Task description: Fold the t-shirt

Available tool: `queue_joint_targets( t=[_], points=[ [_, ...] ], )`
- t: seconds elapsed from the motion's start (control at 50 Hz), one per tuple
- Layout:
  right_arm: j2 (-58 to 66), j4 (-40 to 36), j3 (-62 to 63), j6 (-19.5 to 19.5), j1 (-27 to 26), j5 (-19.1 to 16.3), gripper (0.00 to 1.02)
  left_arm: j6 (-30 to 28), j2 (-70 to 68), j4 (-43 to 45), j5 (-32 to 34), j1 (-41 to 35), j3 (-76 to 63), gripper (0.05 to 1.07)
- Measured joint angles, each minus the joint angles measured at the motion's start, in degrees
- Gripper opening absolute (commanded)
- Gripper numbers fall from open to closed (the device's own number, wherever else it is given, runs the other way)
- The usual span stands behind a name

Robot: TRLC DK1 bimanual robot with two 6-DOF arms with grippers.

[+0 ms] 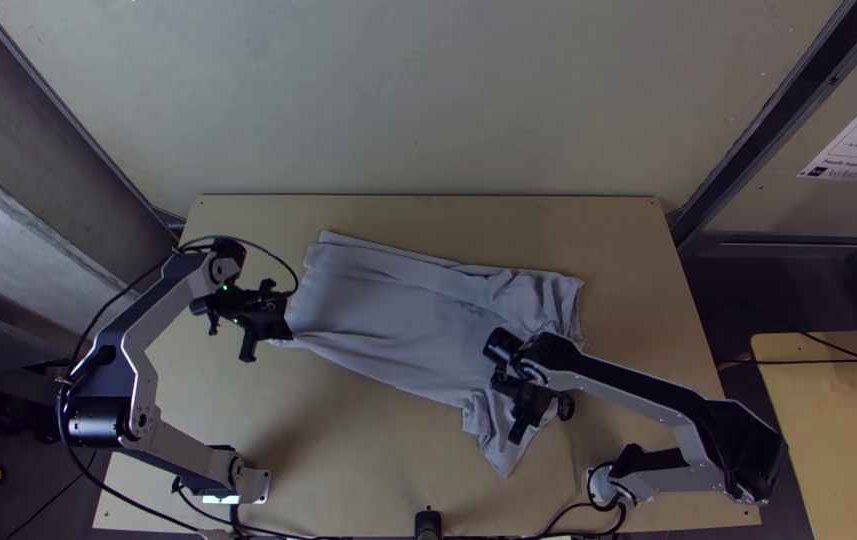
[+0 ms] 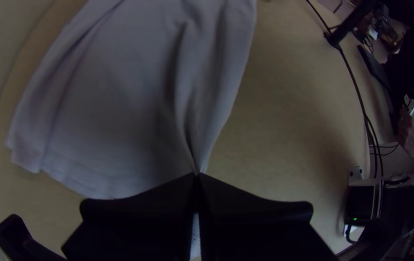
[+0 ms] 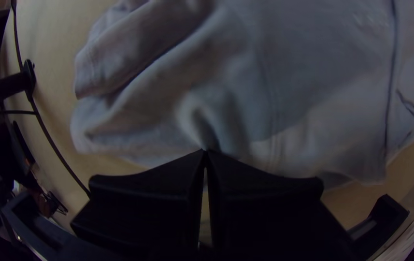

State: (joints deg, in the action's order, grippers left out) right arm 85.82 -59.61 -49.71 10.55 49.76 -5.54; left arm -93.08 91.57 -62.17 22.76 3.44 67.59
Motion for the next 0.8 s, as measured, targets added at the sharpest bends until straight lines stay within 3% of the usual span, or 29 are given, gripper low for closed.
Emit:
queue_joint_targets(
  t=[0.4,0.8],
  points=[
    [-3.02,-4.96,-5.40,0.87,-4.81,-5.84,0.03,0.70,0.37,-1.64,2.91,0.42,2.29,0.08],
    [-3.76,-7.37,-10.86,3.08,-11.93,-5.90,0.03,2.62,4.26,-1.84,4.13,0.44,7.93,0.08]
  ],
)
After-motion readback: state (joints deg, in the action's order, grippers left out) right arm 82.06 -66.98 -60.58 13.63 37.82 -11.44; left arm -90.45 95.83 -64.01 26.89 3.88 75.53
